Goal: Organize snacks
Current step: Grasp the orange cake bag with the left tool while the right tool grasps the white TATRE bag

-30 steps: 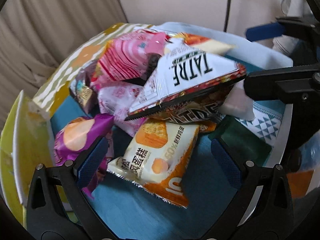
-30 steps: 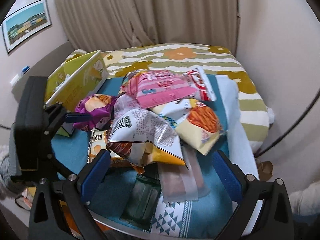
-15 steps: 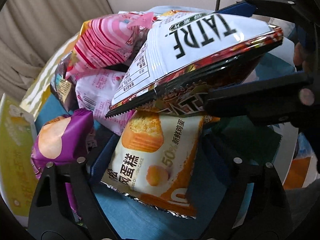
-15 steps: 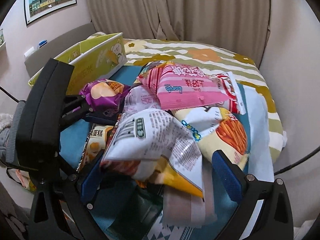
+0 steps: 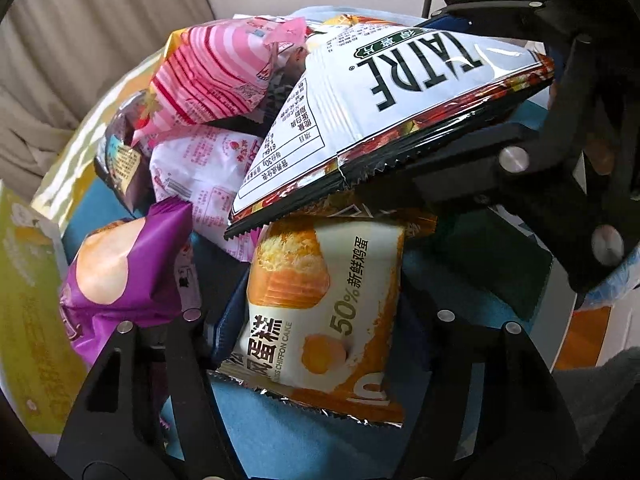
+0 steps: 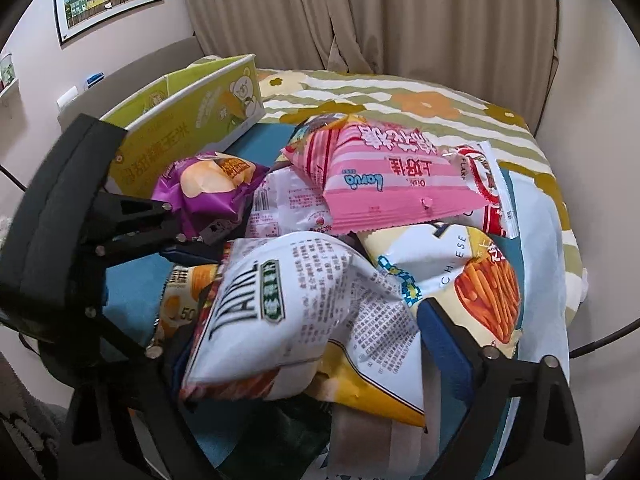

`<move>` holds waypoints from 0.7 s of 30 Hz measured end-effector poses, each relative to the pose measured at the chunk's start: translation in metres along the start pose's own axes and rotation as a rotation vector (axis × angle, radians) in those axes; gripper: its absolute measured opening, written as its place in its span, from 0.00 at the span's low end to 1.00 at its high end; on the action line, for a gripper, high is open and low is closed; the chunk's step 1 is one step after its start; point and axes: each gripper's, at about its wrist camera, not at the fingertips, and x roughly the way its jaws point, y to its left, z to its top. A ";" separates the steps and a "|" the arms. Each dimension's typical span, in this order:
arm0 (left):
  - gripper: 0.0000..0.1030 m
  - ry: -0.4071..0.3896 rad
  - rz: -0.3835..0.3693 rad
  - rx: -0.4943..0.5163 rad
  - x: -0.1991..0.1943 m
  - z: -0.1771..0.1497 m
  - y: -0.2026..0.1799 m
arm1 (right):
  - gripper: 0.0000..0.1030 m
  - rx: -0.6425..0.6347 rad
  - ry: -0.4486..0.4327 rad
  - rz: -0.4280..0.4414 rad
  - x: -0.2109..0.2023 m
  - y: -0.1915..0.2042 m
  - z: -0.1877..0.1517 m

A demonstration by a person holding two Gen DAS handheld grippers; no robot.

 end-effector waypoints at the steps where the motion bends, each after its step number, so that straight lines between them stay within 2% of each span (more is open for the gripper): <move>1: 0.61 0.003 -0.001 -0.003 -0.001 -0.001 0.002 | 0.89 0.001 0.002 0.004 0.001 0.000 0.001; 8: 0.60 0.016 0.010 -0.028 -0.009 -0.010 0.005 | 0.81 -0.030 0.008 -0.001 0.001 0.006 0.002; 9: 0.60 0.016 0.013 -0.033 -0.011 -0.010 0.006 | 0.78 -0.035 0.008 0.000 0.001 0.007 0.002; 10: 0.60 0.016 0.015 -0.039 -0.013 -0.011 0.007 | 0.69 -0.039 0.012 0.004 0.001 0.009 0.002; 15: 0.60 0.007 0.028 -0.060 -0.025 -0.018 -0.002 | 0.64 -0.034 0.001 0.006 -0.006 0.013 0.000; 21: 0.60 -0.004 0.053 -0.079 -0.033 -0.013 0.001 | 0.63 -0.029 -0.022 0.012 -0.022 0.018 -0.003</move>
